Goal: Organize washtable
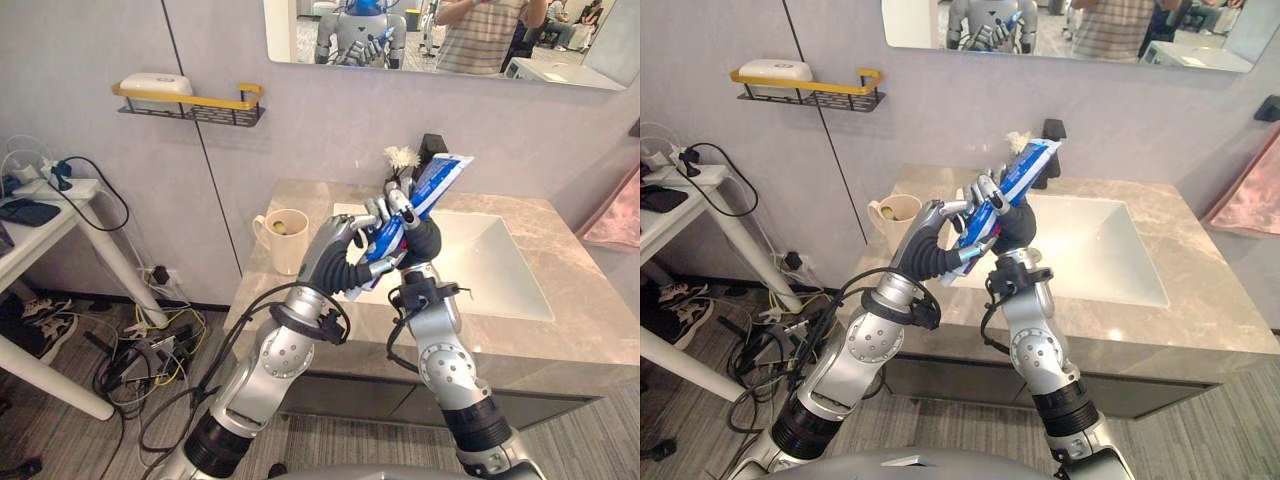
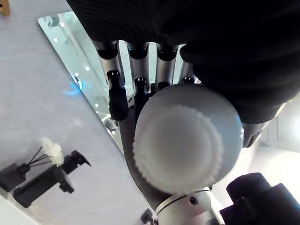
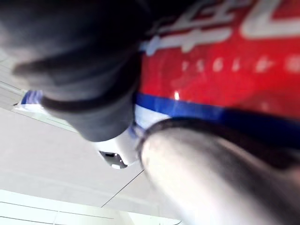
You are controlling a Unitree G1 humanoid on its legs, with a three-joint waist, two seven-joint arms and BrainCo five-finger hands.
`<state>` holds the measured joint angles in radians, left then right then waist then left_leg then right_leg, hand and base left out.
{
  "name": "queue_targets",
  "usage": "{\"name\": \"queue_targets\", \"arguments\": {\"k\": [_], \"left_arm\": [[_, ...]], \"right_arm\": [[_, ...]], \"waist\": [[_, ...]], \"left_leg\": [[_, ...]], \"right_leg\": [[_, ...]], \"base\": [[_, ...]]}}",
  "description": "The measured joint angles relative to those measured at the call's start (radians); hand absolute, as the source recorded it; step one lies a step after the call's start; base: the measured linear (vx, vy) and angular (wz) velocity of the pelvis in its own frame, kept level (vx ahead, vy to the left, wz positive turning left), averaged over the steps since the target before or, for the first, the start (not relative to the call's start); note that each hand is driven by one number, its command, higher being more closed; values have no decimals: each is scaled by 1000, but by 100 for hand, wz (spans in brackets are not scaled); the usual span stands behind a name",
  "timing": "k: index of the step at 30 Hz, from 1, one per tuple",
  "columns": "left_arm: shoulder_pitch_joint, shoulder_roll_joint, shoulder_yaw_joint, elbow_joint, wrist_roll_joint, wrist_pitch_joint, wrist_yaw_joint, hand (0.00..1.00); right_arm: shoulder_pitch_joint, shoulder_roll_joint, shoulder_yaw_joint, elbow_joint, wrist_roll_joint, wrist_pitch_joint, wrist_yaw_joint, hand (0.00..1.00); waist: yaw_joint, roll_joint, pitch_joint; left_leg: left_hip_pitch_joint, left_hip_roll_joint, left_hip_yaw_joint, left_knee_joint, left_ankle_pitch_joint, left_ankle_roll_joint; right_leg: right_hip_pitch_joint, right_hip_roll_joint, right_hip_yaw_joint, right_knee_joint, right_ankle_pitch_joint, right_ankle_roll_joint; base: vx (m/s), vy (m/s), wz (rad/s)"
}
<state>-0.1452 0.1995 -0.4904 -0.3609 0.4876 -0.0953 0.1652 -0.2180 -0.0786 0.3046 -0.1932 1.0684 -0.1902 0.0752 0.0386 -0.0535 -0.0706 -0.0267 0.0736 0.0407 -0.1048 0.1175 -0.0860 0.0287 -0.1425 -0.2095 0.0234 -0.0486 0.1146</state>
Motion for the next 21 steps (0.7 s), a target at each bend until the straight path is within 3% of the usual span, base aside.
{"name": "queue_targets", "arguments": {"k": [8, 14, 21], "left_arm": [[82, 0, 24, -67, -1, -5, 2, 0], [156, -2, 172, -216, -14, -28, 43, 0], [291, -32, 317, -234, -62, -29, 65, 0]], "right_arm": [[-1, 1, -72, 0, -38, -1, -33, 100], [4, 0, -163, -4, -67, -6, -48, 100], [21, 0, -239, -6, -156, -8, -77, 100]], "waist": [[2, 1, 0], [3, 2, -1], [7, 3, 0]], "left_leg": [[0, 0, 0, 0, 0, 0], [-2, 0, -3, 0, 0, 0], [-2, 0, -4, 0, -1, 1]], "right_leg": [[1, 1, 0, -3, 1, 0], [6, 1, -5, -11, 4, 0], [8, 1, -7, -12, 4, 0]], "base": [[0, 0, 0], [1, -1, 1], [0, 0, 0]]}}
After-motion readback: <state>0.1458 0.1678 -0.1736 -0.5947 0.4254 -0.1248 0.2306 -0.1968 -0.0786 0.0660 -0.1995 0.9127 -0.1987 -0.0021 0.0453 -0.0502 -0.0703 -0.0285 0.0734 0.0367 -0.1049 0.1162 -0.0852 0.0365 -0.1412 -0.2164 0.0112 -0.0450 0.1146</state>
